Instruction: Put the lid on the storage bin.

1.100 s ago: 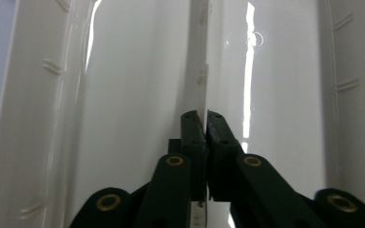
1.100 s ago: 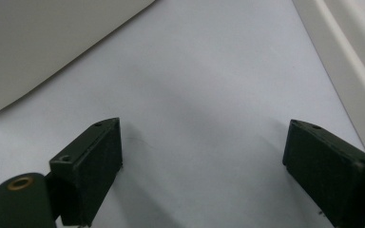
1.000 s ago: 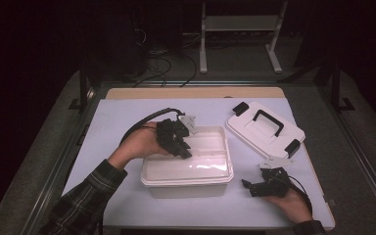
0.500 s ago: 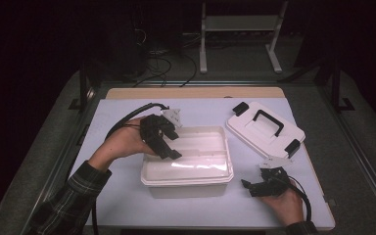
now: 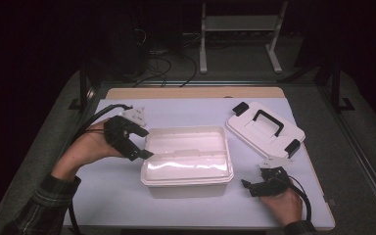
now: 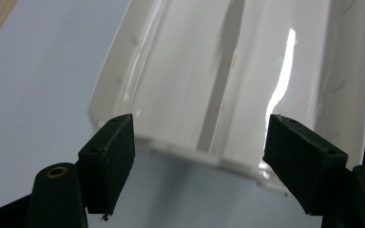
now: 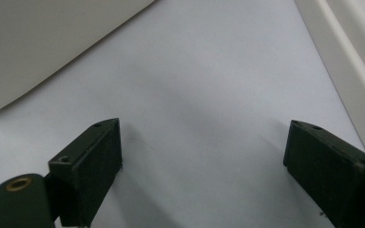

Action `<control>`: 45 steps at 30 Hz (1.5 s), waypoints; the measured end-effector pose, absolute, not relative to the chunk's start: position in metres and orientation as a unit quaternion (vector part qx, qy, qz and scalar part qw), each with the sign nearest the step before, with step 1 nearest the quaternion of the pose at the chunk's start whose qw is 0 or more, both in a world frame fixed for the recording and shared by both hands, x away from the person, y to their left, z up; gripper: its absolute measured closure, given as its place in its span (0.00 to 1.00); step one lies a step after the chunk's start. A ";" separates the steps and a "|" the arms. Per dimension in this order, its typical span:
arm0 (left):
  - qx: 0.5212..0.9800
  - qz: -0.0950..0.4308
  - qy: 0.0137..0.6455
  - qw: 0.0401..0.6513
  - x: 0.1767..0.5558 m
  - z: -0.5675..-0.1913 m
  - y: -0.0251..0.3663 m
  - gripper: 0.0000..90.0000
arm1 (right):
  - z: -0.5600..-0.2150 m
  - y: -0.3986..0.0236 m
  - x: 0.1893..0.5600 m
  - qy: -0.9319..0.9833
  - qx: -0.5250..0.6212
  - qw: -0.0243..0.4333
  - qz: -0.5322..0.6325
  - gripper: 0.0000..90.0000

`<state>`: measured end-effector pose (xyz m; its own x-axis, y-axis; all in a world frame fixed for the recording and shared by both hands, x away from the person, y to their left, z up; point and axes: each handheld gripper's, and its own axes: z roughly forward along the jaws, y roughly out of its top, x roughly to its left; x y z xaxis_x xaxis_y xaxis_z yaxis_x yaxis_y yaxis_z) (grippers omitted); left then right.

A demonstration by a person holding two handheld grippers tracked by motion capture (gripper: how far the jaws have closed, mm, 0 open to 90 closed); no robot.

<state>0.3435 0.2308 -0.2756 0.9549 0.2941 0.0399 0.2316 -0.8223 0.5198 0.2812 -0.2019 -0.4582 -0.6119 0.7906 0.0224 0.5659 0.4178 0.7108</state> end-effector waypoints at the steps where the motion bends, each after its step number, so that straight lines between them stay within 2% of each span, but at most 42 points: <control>1: 0.952 0.061 0.143 0.264 0.342 -0.276 0.237 0.27 | -0.458 -0.202 0.281 0.827 0.410 0.160 0.350 0.13; 6: 0.948 0.067 0.166 0.261 0.335 -0.288 0.266 0.27 | -0.457 -0.203 0.283 0.830 0.404 0.156 0.351 0.15; 13: 0.941 0.085 0.199 0.261 0.324 -0.324 0.295 0.24 | -0.448 -0.205 0.281 0.830 0.394 0.168 0.356 0.16; 23: 0.932 0.095 0.233 0.261 0.313 -0.386 0.317 0.12 | -0.435 -0.214 0.289 0.832 0.397 0.154 0.355 0.16; 28: 0.932 0.091 0.236 0.260 0.308 -0.414 0.318 0.09 | -0.426 -0.216 0.298 0.835 0.393 0.151 0.354 0.16; 35: 0.930 0.097 0.239 0.262 0.305 -0.434 0.321 0.03 | -0.410 -0.214 0.317 0.841 0.384 0.155 0.347 0.16; 45: 0.909 0.093 0.254 0.317 0.303 -0.445 0.333 0.00 | -0.391 -0.221 0.346 0.841 0.387 0.158 0.344 0.16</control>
